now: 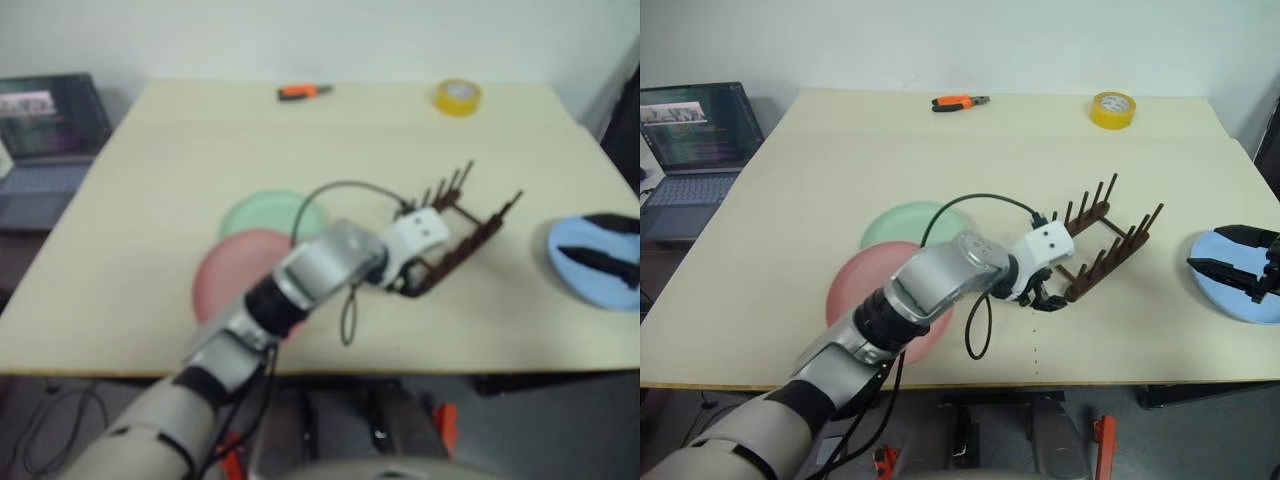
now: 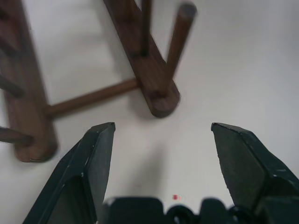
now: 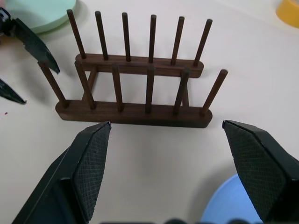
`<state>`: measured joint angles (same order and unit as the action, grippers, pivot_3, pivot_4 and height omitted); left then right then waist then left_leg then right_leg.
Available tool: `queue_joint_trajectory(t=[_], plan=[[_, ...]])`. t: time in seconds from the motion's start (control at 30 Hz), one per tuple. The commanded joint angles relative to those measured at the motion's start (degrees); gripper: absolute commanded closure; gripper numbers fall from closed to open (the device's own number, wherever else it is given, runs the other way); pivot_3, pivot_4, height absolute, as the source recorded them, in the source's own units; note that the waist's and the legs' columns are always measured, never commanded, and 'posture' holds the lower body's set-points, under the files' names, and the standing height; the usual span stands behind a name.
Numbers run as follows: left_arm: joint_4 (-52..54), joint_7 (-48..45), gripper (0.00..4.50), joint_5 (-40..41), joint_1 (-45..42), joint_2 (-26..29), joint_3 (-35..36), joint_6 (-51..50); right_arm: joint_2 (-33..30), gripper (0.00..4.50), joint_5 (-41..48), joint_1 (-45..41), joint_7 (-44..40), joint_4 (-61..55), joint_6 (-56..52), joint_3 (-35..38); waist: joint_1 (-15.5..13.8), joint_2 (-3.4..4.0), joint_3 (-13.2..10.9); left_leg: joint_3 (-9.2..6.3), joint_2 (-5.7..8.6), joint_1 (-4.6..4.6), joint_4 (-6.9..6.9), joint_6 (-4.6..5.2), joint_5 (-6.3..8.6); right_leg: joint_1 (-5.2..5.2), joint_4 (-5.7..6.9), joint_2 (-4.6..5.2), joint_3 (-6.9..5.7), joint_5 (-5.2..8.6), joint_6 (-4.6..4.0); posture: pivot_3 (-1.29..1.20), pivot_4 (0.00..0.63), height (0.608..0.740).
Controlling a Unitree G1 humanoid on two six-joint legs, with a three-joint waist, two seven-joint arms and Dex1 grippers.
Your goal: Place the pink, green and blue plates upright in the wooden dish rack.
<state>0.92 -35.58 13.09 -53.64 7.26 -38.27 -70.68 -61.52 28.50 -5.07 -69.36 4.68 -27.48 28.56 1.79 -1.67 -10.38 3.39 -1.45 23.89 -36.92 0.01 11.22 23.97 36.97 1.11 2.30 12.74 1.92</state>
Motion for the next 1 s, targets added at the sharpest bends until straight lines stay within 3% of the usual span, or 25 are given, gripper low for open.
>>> queue_joint_trajectory(t=[0.03,0.43,0.87,1.0], plan=[[-3.3,0.2,0.86,-1.1,-1.8,-2.6,-0.7,2.4,0.0,0.33,1.9,0.5,1.0,-2.8,-1.0,3.5,0.0,-0.02,0.0,0.0,0.01,0.0,0.0,0.0,0.0,0.0,0.0,0.0,0.0,0.0,0.0,0.0,0.15,0.74],[-14.2,2.1,0.86,-7.6,-2.0,-7.1,-2.6,11.3,0.8,0.33,3.5,3.3,3.3,-6.9,-3.1,5.4,0.0,-0.09,-0.1,-0.01,0.05,0.04,0.02,0.0,0.0,0.04,-0.02,0.0,-0.01,0.01,-0.01,0.0,0.15,0.74],[-22.3,7.3,0.86,-12.0,-1.4,-11.9,2.7,17.3,2.2,0.33,3.7,3.9,5.0,-8.6,-3.8,5.1,0.0,-0.16,-0.1,-0.06,0.09,0.06,0.0,0.01,0.01,0.03,-0.05,0.05,-0.01,0.01,0.0,0.0,0.15,0.74],[-22.4,7.2,1.78,-13.1,-0.6,-12.0,2.1,17.8,2.7,0.3,3.6,3.2,5.4,-8.5,-3.7,4.3,0.0,-0.16,-0.1,-0.06,0.08,0.06,0.04,0.01,0.01,0.04,-0.06,0.03,-0.01,0.01,-0.01,0.0,0.15,0.74]])
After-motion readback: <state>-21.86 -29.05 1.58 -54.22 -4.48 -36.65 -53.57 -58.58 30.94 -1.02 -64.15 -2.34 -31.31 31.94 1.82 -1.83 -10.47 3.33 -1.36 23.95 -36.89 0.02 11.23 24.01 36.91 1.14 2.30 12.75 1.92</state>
